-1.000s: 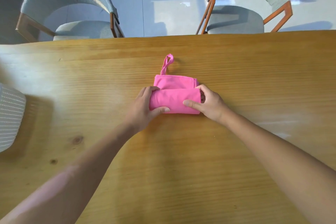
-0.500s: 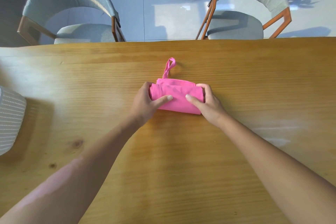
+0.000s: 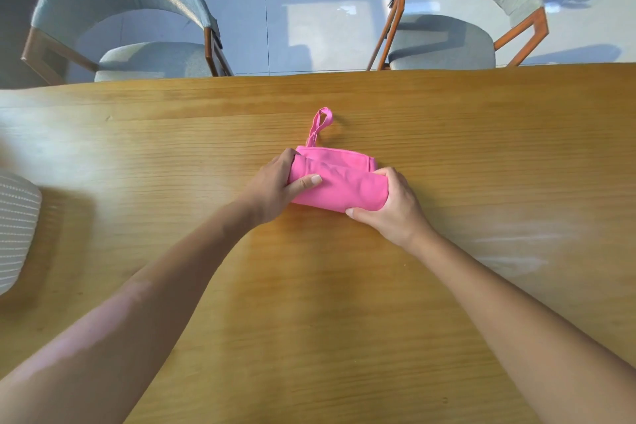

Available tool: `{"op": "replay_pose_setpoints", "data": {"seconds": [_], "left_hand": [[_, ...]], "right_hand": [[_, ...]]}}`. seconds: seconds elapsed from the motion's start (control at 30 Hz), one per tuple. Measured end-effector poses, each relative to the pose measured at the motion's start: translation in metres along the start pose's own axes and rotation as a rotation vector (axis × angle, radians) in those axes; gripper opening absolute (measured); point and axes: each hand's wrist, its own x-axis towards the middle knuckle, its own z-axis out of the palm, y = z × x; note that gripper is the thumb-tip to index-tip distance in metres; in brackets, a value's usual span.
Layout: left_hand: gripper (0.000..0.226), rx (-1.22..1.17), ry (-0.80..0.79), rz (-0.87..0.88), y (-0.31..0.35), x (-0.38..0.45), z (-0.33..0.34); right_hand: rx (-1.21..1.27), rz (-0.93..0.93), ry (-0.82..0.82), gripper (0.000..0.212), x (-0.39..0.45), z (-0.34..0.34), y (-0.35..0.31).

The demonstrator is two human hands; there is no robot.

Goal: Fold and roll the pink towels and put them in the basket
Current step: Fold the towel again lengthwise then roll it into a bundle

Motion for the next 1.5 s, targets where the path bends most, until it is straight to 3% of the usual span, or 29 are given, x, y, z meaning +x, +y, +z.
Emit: {"op": "replay_pose_setpoints", "data": {"seconds": [0.17, 0.23, 0.37, 0.53, 0.67, 0.8, 0.87, 0.93, 1.0, 1.1, 1.17, 1.23, 1.33, 1.4, 1.5], "left_hand": [[0.064, 0.116, 0.069, -0.109, 0.016, 0.010, 0.003], [0.060, 0.023, 0.105, -0.181, 0.016, 0.011, 0.007], [0.053, -0.066, 0.147, -0.272, 0.015, 0.012, 0.012], [0.042, -0.188, 0.249, -0.307, 0.019, 0.012, 0.012], [0.034, -0.149, 0.303, -0.261, 0.028, 0.015, 0.016], [0.038, -0.036, 0.440, -0.331, 0.035, 0.017, 0.026], [0.030, 0.212, 0.545, -0.182, 0.038, 0.015, 0.029], [0.020, 0.484, 0.600, 0.095, 0.039, 0.014, 0.032], [0.029, 0.575, 0.558, 0.230, 0.038, 0.011, 0.037], [0.081, 0.630, 0.384, 0.119, 0.035, 0.008, 0.038], [0.095, 0.667, 0.339, 0.099, 0.033, 0.011, 0.034], [0.095, 0.675, 0.346, 0.101, 0.034, 0.017, 0.029], [0.088, 0.681, 0.349, 0.113, 0.033, 0.022, 0.027], [0.084, 0.694, 0.352, 0.123, 0.033, 0.021, 0.026], [0.079, 0.735, 0.331, 0.163, 0.033, 0.015, 0.025]], "right_hand": [[-0.062, -0.007, -0.063, 0.072, 0.018, -0.014, 0.004], [-0.005, -0.035, -0.086, 0.074, 0.023, -0.020, 0.003], [-0.164, -0.162, -0.187, 0.072, 0.033, -0.028, -0.003], [-0.158, -0.207, -0.222, 0.072, 0.049, -0.034, -0.015], [-0.178, -0.181, -0.313, 0.059, 0.064, -0.040, -0.021], [-0.112, -0.056, -0.419, 0.047, 0.075, -0.042, -0.022], [-0.092, -0.012, -0.449, 0.046, 0.082, -0.044, -0.025], [-0.082, 0.016, -0.466, 0.042, 0.089, -0.047, -0.028], [-0.066, 0.029, -0.467, 0.037, 0.098, -0.047, -0.031], [-0.039, 0.112, -0.539, 0.037, 0.116, -0.045, -0.040], [-0.145, 0.171, -0.632, 0.043, 0.129, -0.051, -0.052], [-0.339, 0.053, -0.571, 0.045, 0.143, -0.056, -0.068], [-0.450, -0.345, -0.334, 0.031, 0.157, -0.047, -0.092], [-0.564, -0.578, -0.366, 0.037, 0.159, -0.037, -0.107], [-0.781, -0.904, -0.412, 0.023, 0.162, -0.027, -0.119]]}}
